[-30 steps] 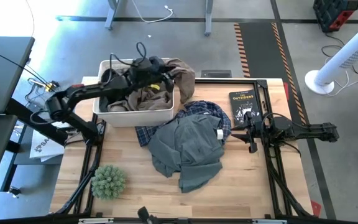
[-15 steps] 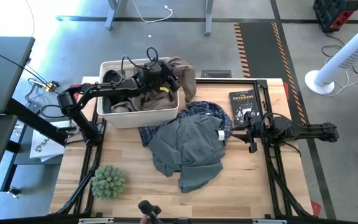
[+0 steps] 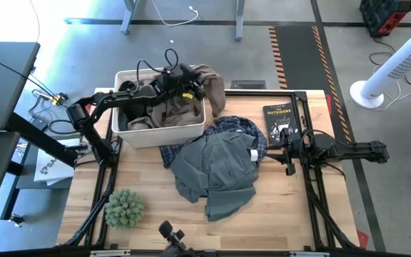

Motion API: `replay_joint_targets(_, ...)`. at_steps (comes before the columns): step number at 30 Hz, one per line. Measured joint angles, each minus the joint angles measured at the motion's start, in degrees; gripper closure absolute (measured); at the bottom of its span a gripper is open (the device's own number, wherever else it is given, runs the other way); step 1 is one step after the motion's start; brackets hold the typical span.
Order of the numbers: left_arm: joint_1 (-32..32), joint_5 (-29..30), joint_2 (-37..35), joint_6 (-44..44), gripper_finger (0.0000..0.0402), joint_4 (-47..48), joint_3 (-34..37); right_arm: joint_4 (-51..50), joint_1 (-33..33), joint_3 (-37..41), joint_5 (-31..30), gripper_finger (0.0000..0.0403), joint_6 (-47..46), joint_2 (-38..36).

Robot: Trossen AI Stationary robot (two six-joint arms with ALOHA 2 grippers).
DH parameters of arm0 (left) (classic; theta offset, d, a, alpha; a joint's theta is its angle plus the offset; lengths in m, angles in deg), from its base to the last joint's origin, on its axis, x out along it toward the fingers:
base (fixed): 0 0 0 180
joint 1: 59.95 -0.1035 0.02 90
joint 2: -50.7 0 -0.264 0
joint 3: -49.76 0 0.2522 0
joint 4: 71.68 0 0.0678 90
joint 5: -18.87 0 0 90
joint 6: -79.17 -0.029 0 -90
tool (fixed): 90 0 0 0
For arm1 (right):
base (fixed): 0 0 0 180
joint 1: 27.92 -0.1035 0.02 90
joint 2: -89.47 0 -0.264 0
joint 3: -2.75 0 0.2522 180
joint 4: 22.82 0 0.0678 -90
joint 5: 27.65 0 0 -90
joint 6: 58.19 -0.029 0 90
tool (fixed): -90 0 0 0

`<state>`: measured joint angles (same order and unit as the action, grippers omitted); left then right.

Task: Sort clothes
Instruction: Put the brown jacket into the white laundry bin

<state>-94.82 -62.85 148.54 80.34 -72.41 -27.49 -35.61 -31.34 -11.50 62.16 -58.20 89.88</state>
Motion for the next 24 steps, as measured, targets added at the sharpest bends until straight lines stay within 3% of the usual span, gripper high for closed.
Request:
replay_joint_targets(6, -0.64, 0.10, -2.00, -0.10, 0.0386, -0.31, 0.20, -0.01, 0.00, -0.02, 0.00, 0.0291, 0.02, 0.00)
replay_joint_targets(12, -0.68, 2.17, -8.16, 2.15, 0.0394, -0.21, 0.70, 0.00, 0.00, -0.02, 0.00, 0.0291, 0.01, 0.00)
replay_joint_targets(20, -1.02, 4.49, -22.68, 4.36, 0.0399, -0.93, 0.44, 0.00, 0.00, -0.01, 0.00, 0.0291, 0.01, 0.00)
replay_joint_targets(24, -0.10, 6.34, -31.81, 5.58, 0.0400, 4.22, 0.32, 0.00, 0.00, 0.00, 0.00, 0.0291, 0.00, 0.00)
